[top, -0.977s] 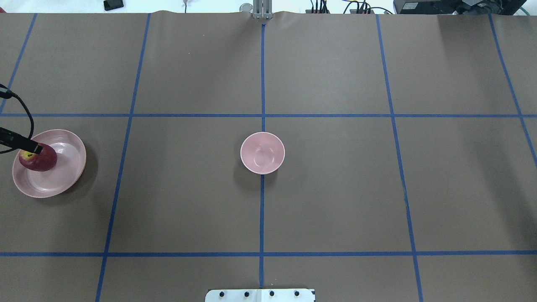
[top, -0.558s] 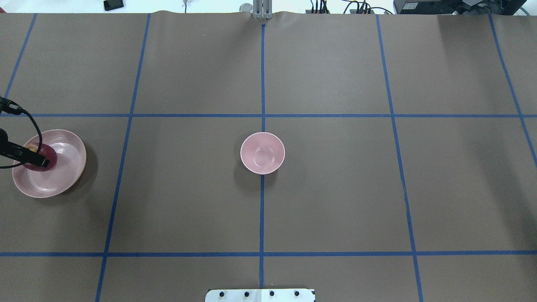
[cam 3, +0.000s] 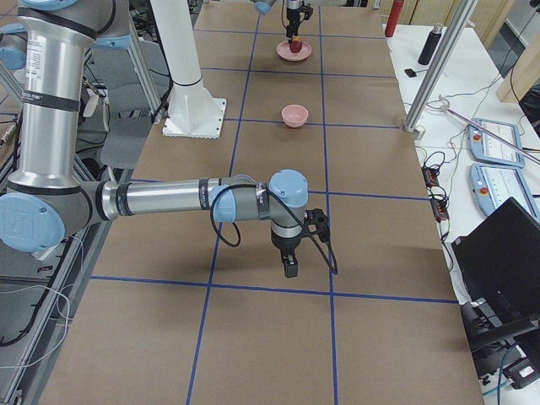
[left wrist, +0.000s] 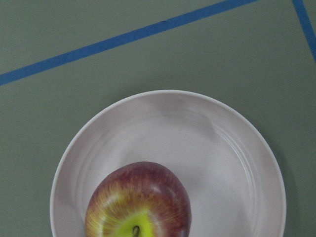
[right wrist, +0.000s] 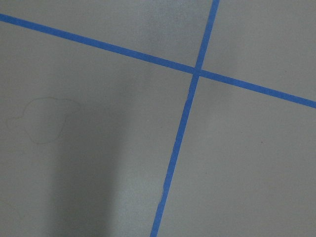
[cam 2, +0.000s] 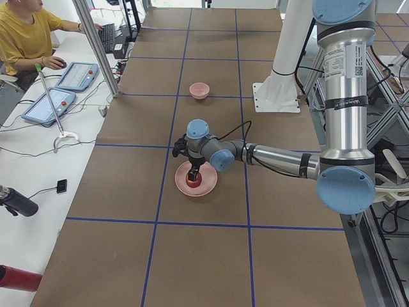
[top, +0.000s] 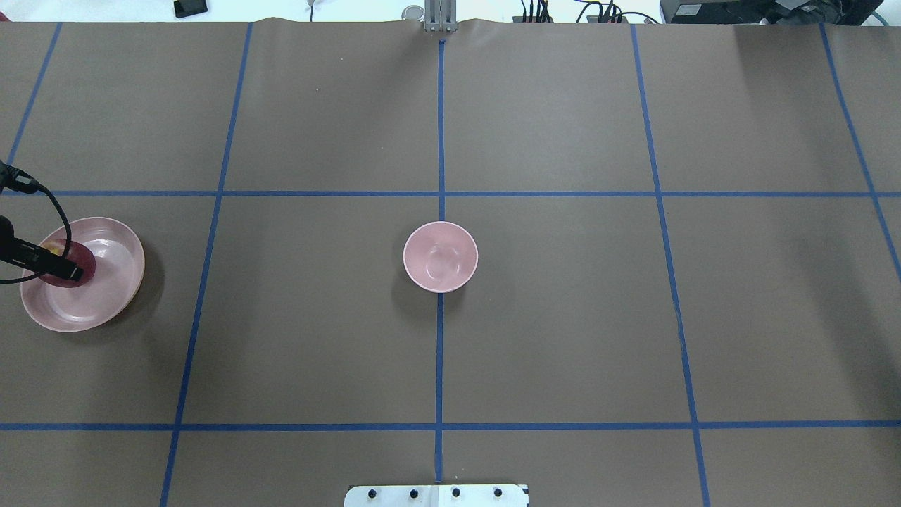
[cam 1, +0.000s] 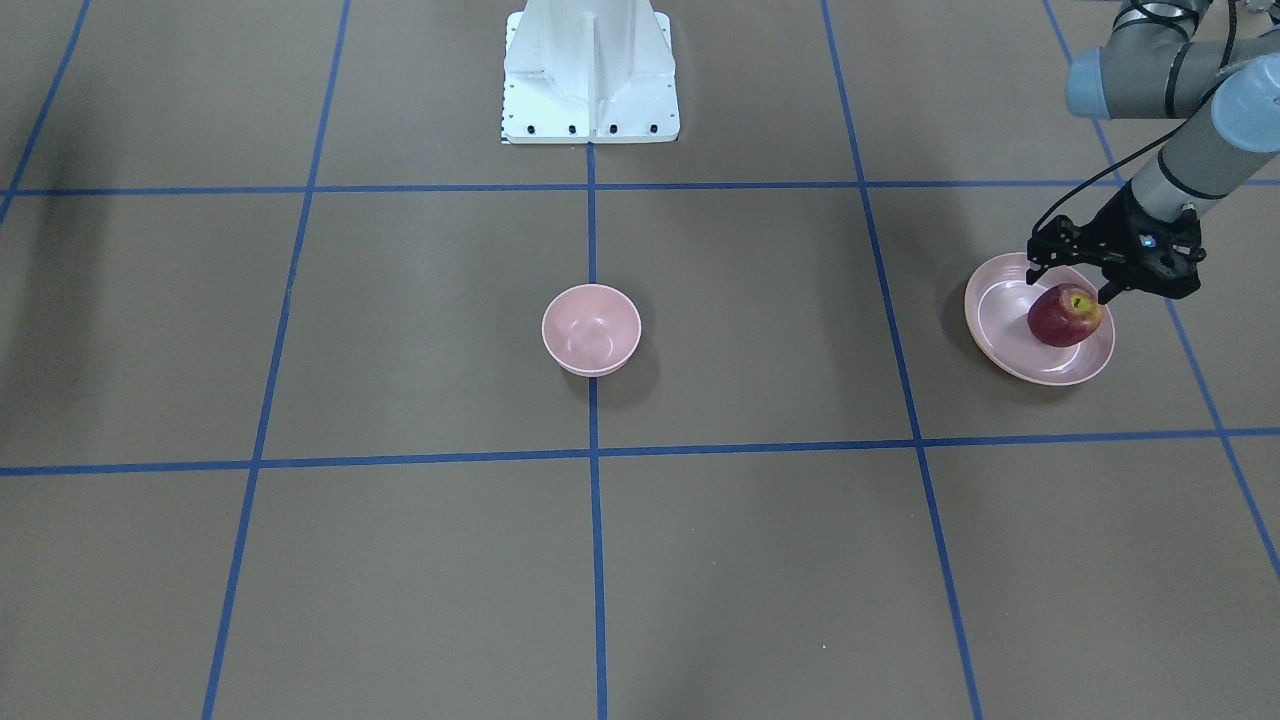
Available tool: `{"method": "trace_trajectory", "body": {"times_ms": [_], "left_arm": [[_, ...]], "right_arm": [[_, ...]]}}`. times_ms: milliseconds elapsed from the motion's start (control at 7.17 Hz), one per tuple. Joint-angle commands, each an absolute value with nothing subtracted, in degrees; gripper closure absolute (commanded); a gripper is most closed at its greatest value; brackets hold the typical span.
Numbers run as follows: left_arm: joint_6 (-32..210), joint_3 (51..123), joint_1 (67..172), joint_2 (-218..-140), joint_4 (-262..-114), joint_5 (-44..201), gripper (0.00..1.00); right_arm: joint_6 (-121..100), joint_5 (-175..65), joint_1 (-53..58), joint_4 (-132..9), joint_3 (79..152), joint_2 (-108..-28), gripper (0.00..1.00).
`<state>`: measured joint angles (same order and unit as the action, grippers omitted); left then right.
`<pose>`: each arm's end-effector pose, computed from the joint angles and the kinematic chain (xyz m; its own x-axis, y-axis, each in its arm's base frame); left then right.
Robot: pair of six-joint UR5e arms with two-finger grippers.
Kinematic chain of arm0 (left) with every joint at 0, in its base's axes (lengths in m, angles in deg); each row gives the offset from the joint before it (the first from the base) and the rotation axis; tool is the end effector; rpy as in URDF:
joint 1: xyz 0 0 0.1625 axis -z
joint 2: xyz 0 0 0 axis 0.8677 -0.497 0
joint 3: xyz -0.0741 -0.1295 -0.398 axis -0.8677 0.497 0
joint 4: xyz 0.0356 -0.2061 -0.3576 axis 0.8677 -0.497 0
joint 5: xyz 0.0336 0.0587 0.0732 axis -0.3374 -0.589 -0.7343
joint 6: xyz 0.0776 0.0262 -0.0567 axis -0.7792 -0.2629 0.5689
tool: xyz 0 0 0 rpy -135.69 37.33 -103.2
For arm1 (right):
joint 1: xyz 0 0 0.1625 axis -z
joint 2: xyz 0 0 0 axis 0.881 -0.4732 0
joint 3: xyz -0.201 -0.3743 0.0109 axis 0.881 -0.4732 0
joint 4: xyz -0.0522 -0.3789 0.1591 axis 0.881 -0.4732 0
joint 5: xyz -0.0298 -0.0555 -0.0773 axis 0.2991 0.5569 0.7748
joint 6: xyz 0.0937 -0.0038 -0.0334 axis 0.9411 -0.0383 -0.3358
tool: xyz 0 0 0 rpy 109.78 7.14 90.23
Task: Move apple from plate to bowl
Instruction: 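Lower the left gripper onto the red apple on the plate and grasp it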
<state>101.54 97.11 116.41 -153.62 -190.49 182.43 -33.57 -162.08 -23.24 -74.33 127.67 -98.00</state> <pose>0.2017 -0.4373 0.5629 0.6525 0.3262 -0.6840 -0.1825 0.9437 0.2760 0.0318 -0.4320 0.6076 0.7426 -0.2464 0.6228 0.1718 0.9688 0.1784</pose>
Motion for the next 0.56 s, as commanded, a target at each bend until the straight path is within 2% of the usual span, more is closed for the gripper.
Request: {"method": "trace_trajectory", "body": {"times_ms": [0,419], "left_arm": [[101.5,96.1,116.4,-154.1,-190.2,182.3,0.01],[101.4,94.1,117.0,-155.2,-190.2,181.2,0.02]], "right_arm": [[-33.4,-162.1,-23.2,-74.3,127.8,-97.8,0.0],[-33.4,-162.0,-23.2,-74.3,127.8,-97.9,0.0]]}}
